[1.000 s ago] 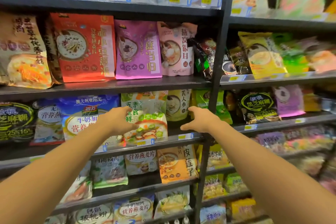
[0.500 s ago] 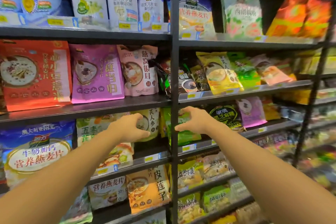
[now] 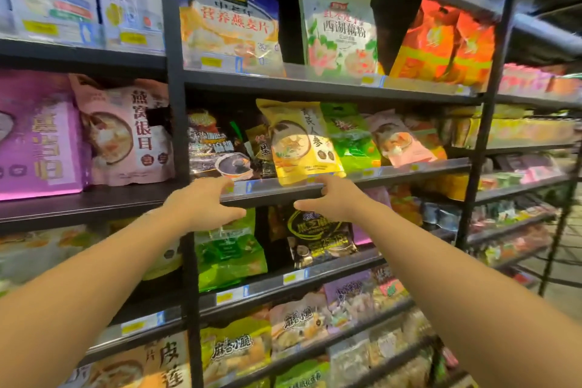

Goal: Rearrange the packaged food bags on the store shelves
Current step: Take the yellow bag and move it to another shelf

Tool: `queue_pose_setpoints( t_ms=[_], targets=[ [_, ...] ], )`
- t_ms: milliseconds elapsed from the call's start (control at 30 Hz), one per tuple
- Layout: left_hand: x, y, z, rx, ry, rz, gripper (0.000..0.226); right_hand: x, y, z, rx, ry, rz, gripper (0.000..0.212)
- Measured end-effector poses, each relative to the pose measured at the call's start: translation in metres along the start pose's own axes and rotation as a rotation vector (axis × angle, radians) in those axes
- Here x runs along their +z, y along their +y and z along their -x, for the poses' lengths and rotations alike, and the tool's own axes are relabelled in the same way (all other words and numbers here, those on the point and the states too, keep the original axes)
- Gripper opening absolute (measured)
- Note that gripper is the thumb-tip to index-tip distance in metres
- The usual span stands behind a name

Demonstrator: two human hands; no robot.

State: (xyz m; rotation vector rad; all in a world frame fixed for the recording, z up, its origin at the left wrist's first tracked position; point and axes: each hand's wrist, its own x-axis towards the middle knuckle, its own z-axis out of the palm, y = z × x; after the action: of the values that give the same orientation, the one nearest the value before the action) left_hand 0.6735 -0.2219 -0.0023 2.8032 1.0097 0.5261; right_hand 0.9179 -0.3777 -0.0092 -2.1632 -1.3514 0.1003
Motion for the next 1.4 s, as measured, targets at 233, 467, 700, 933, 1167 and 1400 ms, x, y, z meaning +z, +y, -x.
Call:
queue_pose_setpoints(
  t_ms=[233, 467, 700, 933, 1167, 1400],
  targets=[
    [0.018, 0.042, -0.070, 0.025, 0.029, -0.064, 0.079, -0.024, 0.054, -0.051, -0.019, 0.055, -0.052, 0.106],
    [0.034, 0.051, -0.150, 0.008, 0.089, -0.072, 0.090, -0.032, 0.091, -0.126, -0.023, 0.144, -0.013, 0.100],
    [0.043, 0.049, -0.236, -0.072, 0.071, -0.011, 0.090, -0.046, 0.112, -0.217, -0.005, 0.194, 0.050, 0.099],
    [0.058, 0.039, -0.282, -0.255, 0.018, 0.045, 0.118, -0.046, 0.141, -0.283, 0.026, 0.153, 0.054, 0.116],
    [0.073, 0.053, -0.299, -0.329, 0.096, 0.162, 0.120, -0.047, 0.157, -0.324, 0.033, 0.022, 0.068, 0.133],
    [0.084, 0.065, -0.310, -0.352, 0.093, 0.361, 0.089, -0.042, 0.171, -0.353, -0.160, -0.084, -0.030, 0.084]
  ],
)
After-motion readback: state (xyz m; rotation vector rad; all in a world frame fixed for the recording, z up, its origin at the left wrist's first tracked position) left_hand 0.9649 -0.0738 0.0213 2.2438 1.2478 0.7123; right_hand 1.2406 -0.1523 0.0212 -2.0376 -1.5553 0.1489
